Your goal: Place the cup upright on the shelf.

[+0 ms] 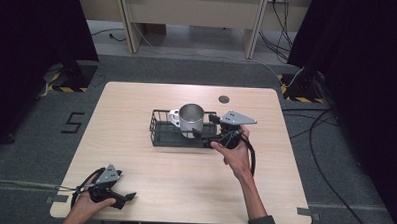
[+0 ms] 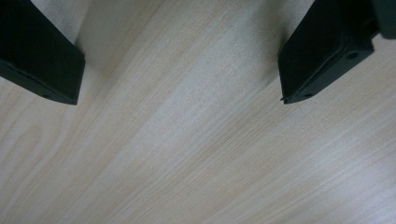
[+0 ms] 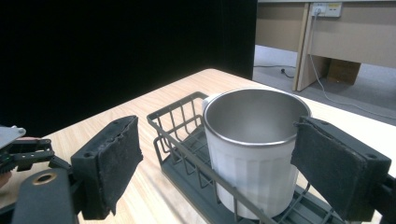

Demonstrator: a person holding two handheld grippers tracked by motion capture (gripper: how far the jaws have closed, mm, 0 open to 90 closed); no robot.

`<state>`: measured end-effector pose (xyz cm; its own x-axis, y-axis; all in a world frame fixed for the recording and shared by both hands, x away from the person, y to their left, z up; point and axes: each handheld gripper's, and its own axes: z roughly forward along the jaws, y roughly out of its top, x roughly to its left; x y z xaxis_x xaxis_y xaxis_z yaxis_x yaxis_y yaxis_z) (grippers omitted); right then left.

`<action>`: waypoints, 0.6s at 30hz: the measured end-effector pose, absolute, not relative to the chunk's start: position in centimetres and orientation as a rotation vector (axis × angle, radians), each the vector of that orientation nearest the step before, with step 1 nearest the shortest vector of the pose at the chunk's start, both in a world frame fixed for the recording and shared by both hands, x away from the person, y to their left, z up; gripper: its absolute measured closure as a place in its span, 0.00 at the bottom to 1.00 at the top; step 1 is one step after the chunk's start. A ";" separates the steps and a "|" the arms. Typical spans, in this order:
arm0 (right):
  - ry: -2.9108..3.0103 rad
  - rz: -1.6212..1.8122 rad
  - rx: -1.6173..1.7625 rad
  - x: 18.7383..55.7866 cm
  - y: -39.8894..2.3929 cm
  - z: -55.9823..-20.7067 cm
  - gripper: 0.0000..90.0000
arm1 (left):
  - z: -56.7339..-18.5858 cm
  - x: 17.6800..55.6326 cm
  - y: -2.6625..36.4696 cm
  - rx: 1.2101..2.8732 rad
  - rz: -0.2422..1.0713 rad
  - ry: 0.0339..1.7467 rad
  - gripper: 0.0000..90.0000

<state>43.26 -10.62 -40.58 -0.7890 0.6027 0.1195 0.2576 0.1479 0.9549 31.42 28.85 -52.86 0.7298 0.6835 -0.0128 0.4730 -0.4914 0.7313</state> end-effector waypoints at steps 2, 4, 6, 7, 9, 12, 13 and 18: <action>2.139 1.689 0.830 43.0 -10.7 -40.7 0.17 | -52.9 31.4 28.8 2.183 0.362 0.870 0.00; 2.139 1.700 0.831 42.8 -10.8 -40.8 0.17 | -52.9 31.4 28.8 2.183 0.362 0.870 0.00; 2.140 1.707 0.817 42.5 -10.8 -41.0 0.17 | -52.9 31.4 28.9 2.183 0.362 0.870 0.00; 2.141 1.706 0.816 42.4 -10.9 -41.0 0.17 | -52.9 31.4 28.9 2.183 0.362 0.869 0.00; 2.143 1.707 0.811 42.1 -10.9 -41.1 0.17 | -52.9 31.4 28.8 2.182 0.362 0.870 0.00; 2.143 1.697 0.807 41.6 -11.1 -41.2 0.17 | -52.9 31.4 28.9 2.183 0.362 0.869 0.00; 2.143 1.697 0.809 41.5 -11.1 -41.3 0.17 | -52.9 31.4 28.8 2.182 0.362 0.870 0.00; 2.138 1.708 0.807 40.7 -11.4 -41.7 0.17 | -52.9 31.4 28.9 2.186 0.362 0.867 0.00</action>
<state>40.74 -11.40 -41.69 -0.8020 0.5855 0.1183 0.2446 0.1411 0.9593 31.42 28.87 -52.85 0.7310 0.6822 -0.0105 0.4719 -0.4945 0.7299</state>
